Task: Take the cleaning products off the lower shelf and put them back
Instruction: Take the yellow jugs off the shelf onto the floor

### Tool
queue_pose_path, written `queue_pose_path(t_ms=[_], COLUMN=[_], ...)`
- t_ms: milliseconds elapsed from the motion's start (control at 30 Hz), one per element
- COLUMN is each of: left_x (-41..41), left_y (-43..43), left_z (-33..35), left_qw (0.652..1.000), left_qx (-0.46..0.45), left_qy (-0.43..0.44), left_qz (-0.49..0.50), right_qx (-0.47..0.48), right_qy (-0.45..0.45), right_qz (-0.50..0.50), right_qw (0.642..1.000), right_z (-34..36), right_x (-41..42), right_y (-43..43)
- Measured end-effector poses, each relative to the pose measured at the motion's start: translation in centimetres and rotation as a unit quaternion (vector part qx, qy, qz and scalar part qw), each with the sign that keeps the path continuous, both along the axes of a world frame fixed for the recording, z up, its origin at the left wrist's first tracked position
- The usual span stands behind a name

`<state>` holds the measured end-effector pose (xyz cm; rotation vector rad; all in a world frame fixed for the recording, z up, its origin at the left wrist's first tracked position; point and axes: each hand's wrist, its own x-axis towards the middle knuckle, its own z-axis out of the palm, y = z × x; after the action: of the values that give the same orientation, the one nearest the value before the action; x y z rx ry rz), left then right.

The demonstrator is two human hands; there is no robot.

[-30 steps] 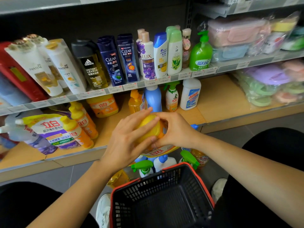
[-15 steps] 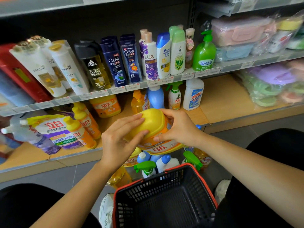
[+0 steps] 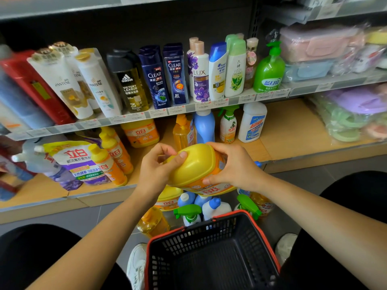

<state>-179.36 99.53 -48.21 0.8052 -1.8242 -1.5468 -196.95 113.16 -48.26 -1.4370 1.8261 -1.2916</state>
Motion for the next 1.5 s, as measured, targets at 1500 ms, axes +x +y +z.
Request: queue_pose_path(t_ms=[1500], left_x=[3.0], left_y=[-2.5], left_z=[-7.8], left_qw=[0.966], left_qx=[0.247], left_qy=[-0.057], left_qz=[-0.055], right_qx=[-0.048], right_qy=[-0.378], right_qz=[-0.079], right_qw=[0.921], right_z=[-0.6], right_x=[-2.9], right_y=[-3.8])
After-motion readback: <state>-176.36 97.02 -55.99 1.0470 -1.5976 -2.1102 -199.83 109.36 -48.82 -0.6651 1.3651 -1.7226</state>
